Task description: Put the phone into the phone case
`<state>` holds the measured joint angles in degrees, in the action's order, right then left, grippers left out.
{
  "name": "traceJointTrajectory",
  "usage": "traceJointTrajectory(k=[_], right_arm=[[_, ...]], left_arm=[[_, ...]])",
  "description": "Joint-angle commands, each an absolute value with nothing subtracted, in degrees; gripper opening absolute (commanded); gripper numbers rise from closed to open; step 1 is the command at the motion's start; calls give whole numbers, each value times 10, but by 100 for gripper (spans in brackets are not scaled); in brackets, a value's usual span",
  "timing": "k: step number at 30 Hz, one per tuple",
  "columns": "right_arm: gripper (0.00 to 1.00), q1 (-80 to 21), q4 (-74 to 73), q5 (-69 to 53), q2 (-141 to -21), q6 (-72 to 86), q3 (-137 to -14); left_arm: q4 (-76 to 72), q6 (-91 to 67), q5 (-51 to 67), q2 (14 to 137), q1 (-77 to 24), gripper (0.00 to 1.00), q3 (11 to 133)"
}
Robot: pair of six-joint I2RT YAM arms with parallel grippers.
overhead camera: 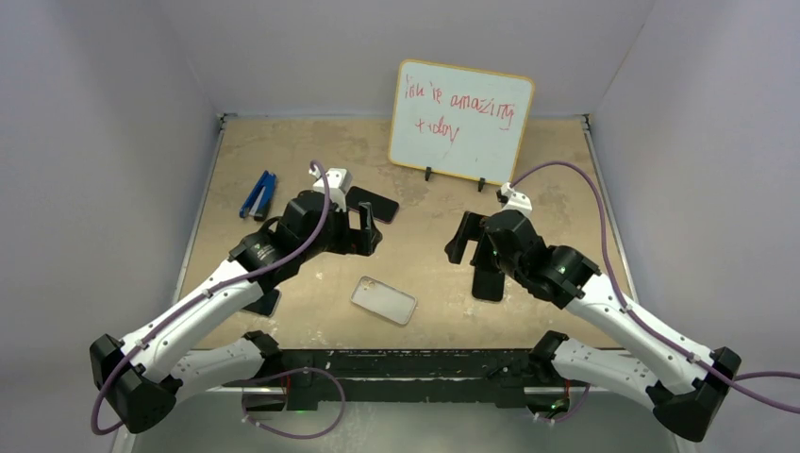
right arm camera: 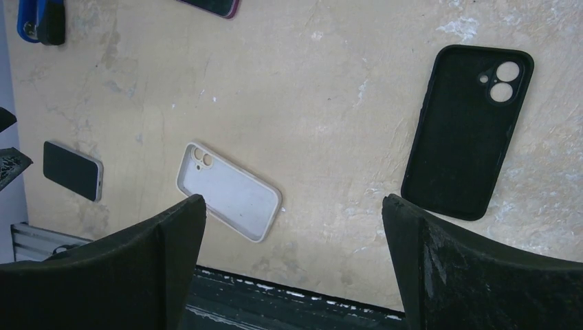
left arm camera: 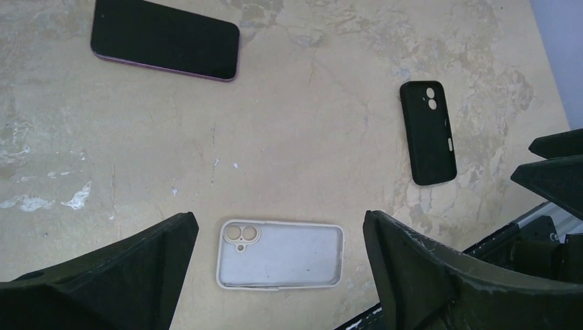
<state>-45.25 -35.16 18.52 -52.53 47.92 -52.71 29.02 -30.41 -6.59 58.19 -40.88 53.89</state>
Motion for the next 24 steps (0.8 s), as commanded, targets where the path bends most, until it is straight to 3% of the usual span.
traceJointTrajectory(k=[1,15,19,24], right_arm=[[99,-453,-340,196,-519,467,-540],[99,-453,-347,189,-522,471,-548],[99,-453,-342,186,-517,468,-548],[99,-453,-301,162,-499,434,-529]], left_arm=[[260,-303,-55,565,-407,96,532],[269,-287,-111,552,-407,96,527],[263,-243,-176,603,-393,96,537],[200,-208,-115,671,-329,95,556]])
